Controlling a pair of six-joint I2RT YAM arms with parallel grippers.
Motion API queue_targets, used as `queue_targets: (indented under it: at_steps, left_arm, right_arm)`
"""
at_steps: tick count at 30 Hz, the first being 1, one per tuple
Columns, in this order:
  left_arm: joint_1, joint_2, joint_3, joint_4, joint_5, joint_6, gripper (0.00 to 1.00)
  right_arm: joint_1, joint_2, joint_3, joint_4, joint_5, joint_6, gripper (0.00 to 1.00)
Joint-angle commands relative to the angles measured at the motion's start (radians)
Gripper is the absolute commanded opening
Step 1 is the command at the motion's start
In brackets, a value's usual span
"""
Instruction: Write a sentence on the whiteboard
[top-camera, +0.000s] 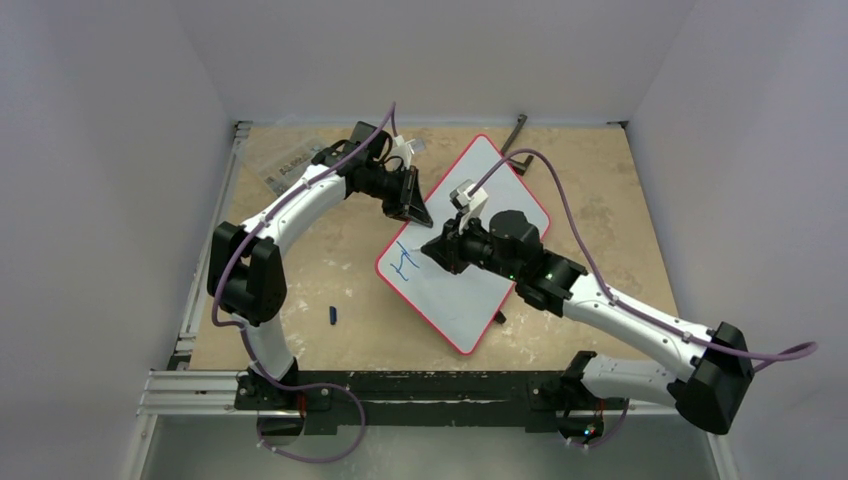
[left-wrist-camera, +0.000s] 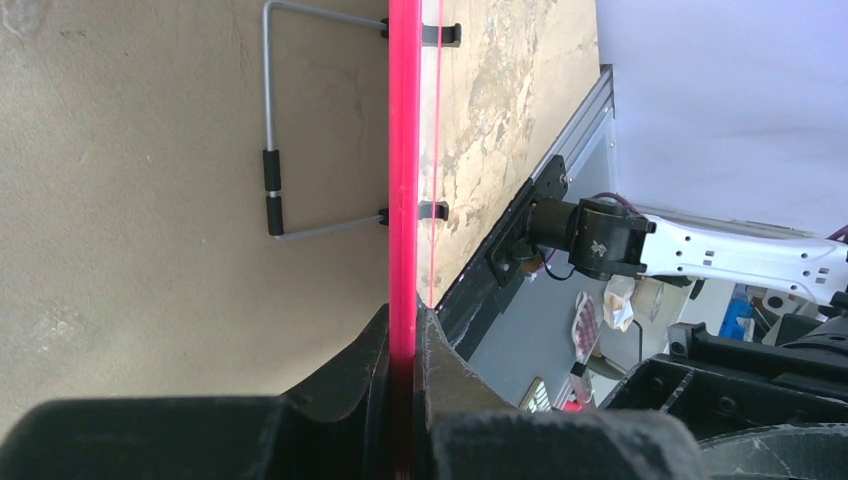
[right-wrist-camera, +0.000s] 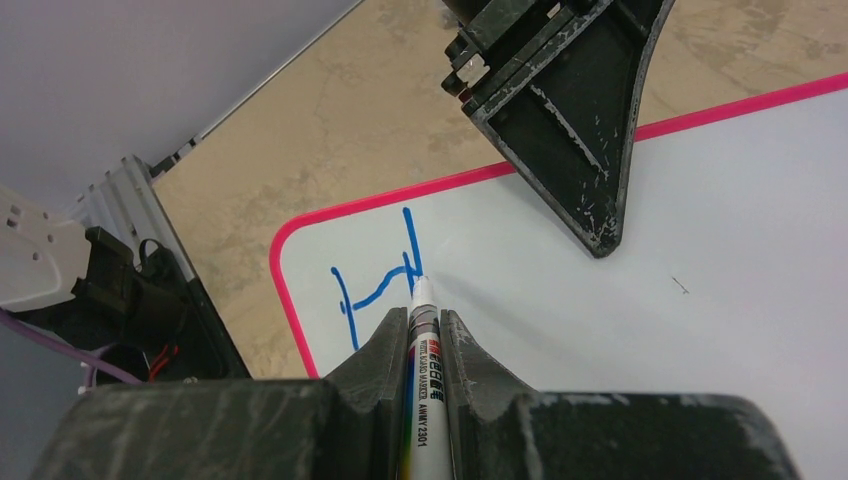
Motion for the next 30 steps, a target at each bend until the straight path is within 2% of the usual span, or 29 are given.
queue_targets:
  at_steps: [1, 10, 30]
  left_arm:
    - [0.008, -0.058, 0.026, -0.007, -0.065, 0.012, 0.0]
    - [0.009, -0.057, 0.026, -0.006, -0.062, 0.012, 0.0]
    - [0.008, -0.062, 0.024, -0.007, -0.06, 0.011, 0.0]
  right_arm:
    - [-0.003, 0.032, 0.053, 0.05, 0.038, 0.017, 0.0]
    - [-0.003, 0.067, 0.042, 0.065, 0.041, 0.015, 0.0]
    - [-0.003, -0.007, -0.105, 0.052, 0.09, 0.064, 0.0]
